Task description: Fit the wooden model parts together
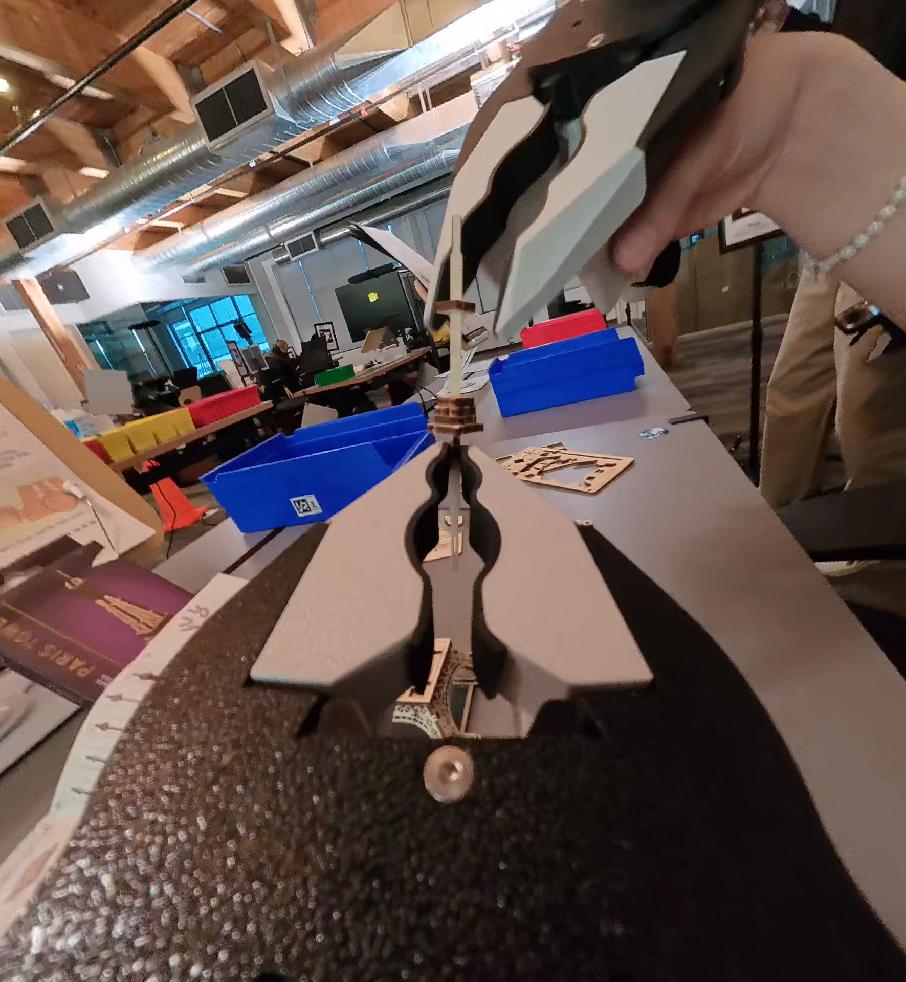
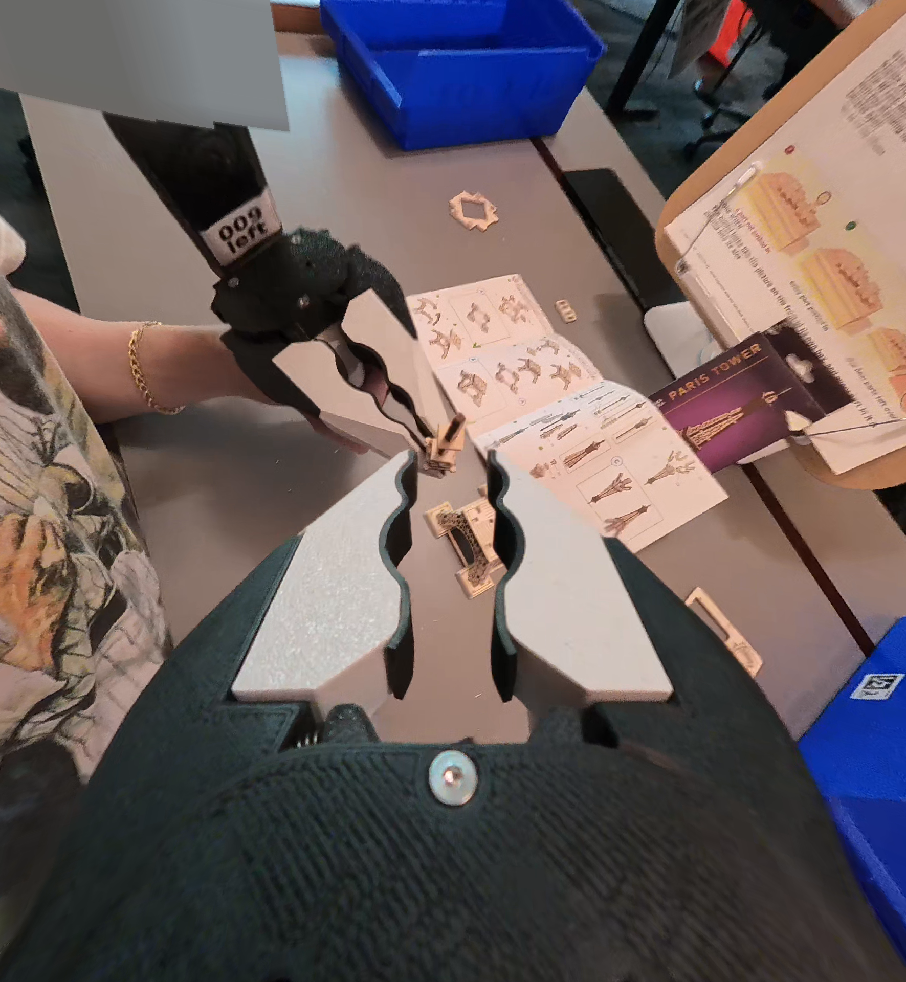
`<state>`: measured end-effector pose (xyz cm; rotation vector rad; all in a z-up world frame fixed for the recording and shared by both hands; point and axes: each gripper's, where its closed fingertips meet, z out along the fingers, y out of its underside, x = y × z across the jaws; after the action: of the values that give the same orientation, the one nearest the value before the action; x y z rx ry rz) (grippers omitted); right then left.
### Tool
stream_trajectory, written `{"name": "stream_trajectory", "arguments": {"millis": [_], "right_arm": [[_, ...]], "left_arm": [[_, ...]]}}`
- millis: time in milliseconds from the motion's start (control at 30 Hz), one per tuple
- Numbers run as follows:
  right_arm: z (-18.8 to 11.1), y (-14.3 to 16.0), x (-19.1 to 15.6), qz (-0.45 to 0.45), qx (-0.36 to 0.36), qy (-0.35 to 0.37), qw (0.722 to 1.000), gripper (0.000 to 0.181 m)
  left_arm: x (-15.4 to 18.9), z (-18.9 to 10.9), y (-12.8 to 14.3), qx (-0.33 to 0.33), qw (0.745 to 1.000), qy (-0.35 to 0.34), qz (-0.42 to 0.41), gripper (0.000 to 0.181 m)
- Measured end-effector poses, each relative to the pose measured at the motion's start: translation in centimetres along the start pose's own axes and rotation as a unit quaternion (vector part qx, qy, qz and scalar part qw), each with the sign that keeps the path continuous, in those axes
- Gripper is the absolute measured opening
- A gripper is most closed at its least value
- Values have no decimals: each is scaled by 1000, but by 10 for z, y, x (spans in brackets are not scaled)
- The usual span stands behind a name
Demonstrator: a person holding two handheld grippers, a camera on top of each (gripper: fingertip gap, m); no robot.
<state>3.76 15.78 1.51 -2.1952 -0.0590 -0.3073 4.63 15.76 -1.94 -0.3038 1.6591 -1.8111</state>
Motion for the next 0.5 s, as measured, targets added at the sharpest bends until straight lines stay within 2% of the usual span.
{"name": "stream_trajectory", "arguments": {"millis": [67,133,400,500], "right_arm": [[-10,-7,10,1,33,24,999,18],[-15,-10,11,9,53,17,998,12],[-3,-15,1,25,96,-38,994,13],[-2,-14,1,24,96,-43,994,6]], "left_arm": [[-4,-1,2,2,1000,-5,-15,0],[-5,-1,5,-5,1000,-4,-21,0],[-1,-1,3,-5,1000,9,-13,0],[0,-1,2,-4,1000,13,-10,0]]}}
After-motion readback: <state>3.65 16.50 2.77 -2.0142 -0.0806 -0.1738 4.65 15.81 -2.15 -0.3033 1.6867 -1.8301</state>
